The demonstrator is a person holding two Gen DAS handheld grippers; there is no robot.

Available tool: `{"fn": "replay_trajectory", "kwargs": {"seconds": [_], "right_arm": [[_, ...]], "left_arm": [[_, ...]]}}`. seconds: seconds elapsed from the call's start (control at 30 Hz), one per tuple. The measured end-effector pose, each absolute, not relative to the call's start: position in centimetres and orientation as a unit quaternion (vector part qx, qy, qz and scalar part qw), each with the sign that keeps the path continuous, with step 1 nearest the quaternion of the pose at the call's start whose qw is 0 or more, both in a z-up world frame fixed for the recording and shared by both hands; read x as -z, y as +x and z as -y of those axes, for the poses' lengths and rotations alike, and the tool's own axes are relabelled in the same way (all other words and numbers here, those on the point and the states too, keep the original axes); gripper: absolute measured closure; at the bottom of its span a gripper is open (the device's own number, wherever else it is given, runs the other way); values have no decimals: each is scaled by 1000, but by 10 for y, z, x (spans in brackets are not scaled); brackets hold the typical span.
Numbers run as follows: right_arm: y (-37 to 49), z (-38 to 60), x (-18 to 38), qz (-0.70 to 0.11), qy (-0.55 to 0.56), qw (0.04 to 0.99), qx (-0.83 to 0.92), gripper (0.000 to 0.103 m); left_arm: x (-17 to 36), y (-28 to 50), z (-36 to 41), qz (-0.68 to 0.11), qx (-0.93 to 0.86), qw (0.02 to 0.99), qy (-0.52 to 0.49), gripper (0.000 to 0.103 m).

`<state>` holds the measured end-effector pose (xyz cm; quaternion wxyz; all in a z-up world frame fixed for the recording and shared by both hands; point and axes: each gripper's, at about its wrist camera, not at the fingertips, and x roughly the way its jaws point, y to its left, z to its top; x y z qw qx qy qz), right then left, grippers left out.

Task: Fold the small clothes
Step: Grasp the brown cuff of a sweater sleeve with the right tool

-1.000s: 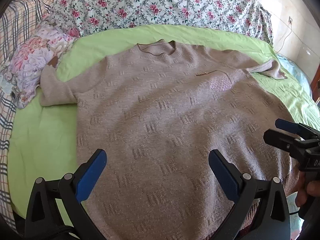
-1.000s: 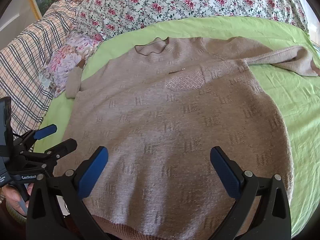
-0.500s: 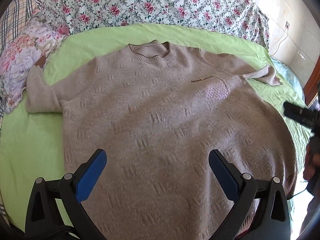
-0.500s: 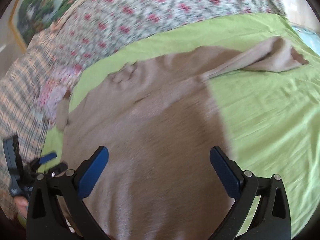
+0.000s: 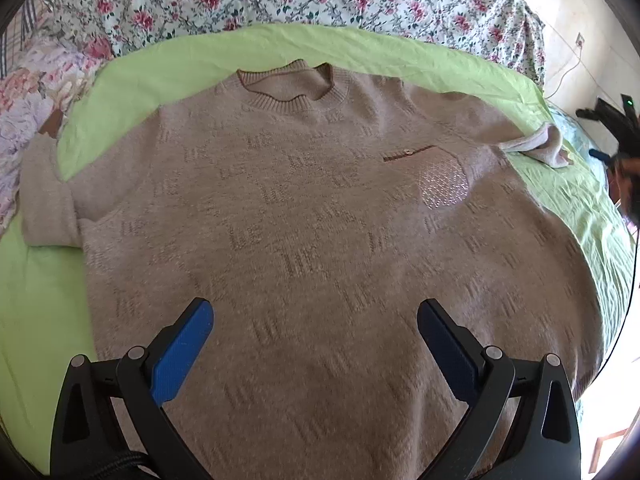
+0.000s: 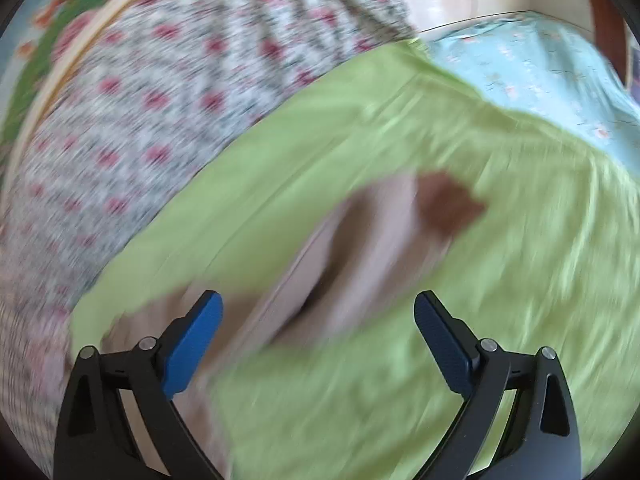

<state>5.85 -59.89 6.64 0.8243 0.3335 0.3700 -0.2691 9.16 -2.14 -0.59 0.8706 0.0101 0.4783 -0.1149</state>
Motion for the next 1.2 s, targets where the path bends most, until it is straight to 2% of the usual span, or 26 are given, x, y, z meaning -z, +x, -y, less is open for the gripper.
{"fn": "replay_trajectory", "kwargs": {"seconds": [0.1,0.2,0.27,0.33,0.37,0.4,0.6,0.73,0.97,1.2], "right_arm": [[88,649,-50,-394,367,789,297,9],[113,673,-29,-442,344,760,330,11],[121,682,-6,-485,341,731,340,27],[123,681,7,-506,325,722,342,59],[121,677,4,-501,312,730,344,69],[118,671,-1,-489,307,743,339,92],[116,590,-51,-393,282,851,205,93],[142,491,-72,-364,283,885,63,93],[191,304,-57,-380,259,875,-154,93],[228,178,-9,-434,230,837,-242,93]], "left_arm": [[12,101,22,-487,111,866,8,1],[17,109,21,-496,105,862,5,1],[19,112,19,-500,103,860,4,1],[21,115,16,-501,99,860,3,1],[22,117,14,-502,97,860,1,1],[23,118,13,-502,95,860,-1,1],[26,125,4,-508,92,856,-26,1],[18,121,0,-496,98,861,-46,1],[8,109,-24,-484,96,865,-90,1],[4,98,-61,-470,90,868,-133,1]]}}
